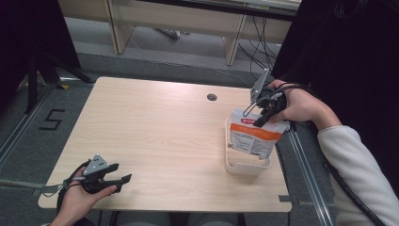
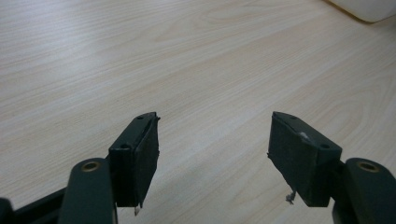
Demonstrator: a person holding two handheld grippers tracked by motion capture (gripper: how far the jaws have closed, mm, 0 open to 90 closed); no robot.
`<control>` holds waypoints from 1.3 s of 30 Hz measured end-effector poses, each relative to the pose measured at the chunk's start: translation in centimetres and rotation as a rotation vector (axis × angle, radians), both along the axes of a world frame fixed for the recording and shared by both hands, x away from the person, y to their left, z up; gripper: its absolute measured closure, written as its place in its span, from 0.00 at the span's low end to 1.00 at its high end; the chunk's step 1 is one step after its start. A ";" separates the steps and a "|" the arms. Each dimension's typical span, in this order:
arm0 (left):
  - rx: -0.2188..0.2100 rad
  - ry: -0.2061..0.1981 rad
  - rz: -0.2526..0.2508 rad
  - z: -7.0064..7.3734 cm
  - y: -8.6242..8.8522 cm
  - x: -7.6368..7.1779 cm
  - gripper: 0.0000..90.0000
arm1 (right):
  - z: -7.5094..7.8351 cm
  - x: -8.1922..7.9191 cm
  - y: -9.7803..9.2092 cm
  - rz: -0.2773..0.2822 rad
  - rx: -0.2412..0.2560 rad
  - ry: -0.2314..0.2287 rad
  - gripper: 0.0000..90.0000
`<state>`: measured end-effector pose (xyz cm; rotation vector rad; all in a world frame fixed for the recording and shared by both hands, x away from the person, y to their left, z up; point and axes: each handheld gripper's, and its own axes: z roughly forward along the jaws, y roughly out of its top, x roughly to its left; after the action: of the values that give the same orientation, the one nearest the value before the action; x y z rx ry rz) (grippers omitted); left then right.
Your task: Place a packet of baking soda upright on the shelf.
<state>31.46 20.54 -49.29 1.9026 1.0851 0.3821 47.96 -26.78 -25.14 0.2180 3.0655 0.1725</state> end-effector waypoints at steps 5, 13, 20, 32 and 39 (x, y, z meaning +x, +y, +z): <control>0.004 0.003 0.002 0.0 0.0 0.0 0.36 | -0.2 0.0 0.1 0.001 -0.028 -0.004 1.00; 0.002 0.002 0.003 0.0 -0.1 0.0 0.36 | -0.2 -0.3 0.3 -0.002 -0.047 0.009 1.00; 0.007 0.001 0.001 0.1 0.0 0.0 0.36 | -0.5 0.0 0.2 0.026 -0.080 0.000 1.00; 0.003 0.003 0.006 0.0 -0.1 0.0 0.36 | -1.1 0.0 0.0 0.000 -0.101 0.018 1.00; 0.006 0.001 0.001 0.0 0.0 0.0 0.36 | -1.4 0.2 0.4 -0.008 -0.129 0.029 1.00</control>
<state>31.45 20.53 -49.24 1.9085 1.0865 0.3850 48.17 -26.34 -26.55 0.2268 3.0892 -0.0288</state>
